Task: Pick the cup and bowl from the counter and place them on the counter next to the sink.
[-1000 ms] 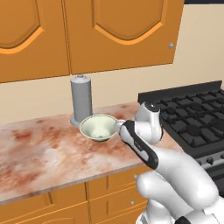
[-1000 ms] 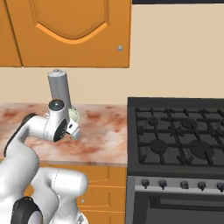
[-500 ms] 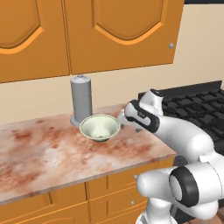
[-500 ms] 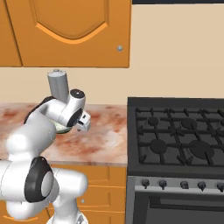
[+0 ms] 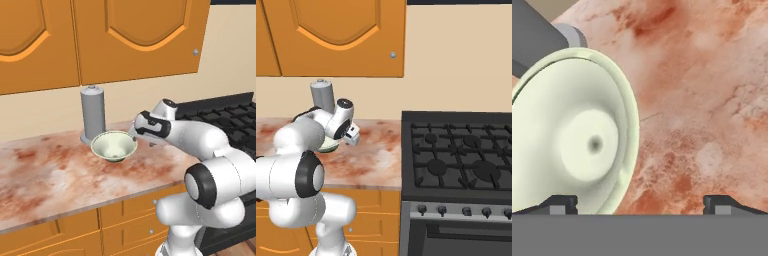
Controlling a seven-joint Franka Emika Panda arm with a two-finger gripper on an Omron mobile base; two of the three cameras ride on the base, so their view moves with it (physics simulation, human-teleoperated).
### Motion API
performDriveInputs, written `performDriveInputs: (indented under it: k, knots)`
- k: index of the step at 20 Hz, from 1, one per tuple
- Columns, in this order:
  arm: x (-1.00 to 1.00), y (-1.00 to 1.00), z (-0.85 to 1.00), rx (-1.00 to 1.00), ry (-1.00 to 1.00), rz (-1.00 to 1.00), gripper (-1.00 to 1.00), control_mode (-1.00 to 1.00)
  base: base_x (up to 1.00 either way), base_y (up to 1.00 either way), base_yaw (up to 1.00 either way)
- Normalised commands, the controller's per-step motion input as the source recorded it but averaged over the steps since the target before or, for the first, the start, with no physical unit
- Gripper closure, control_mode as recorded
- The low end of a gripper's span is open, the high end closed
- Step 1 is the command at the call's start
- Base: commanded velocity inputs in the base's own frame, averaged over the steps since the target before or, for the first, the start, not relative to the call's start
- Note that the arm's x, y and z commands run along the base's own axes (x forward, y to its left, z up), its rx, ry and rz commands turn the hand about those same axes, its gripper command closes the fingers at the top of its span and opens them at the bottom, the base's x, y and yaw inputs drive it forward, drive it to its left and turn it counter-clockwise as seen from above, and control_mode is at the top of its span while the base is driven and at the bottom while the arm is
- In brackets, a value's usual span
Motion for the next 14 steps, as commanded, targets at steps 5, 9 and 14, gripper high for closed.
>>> performDriveInputs:
  k: [5,9,14]
  knots:
    - [0.01,0.03,-0.35,0.00,0.00,-0.08,-1.00,-1.00,0.00,0.00,0.00]
    - [0.06,0.16,-0.28,0.00,0.00,-0.06,-1.00,-1.00,0.00,0.00,0.00]
    - [0.05,0.25,-0.03,0.00,0.00,-0.03,-1.00,-1.00,0.00,0.00,0.00]
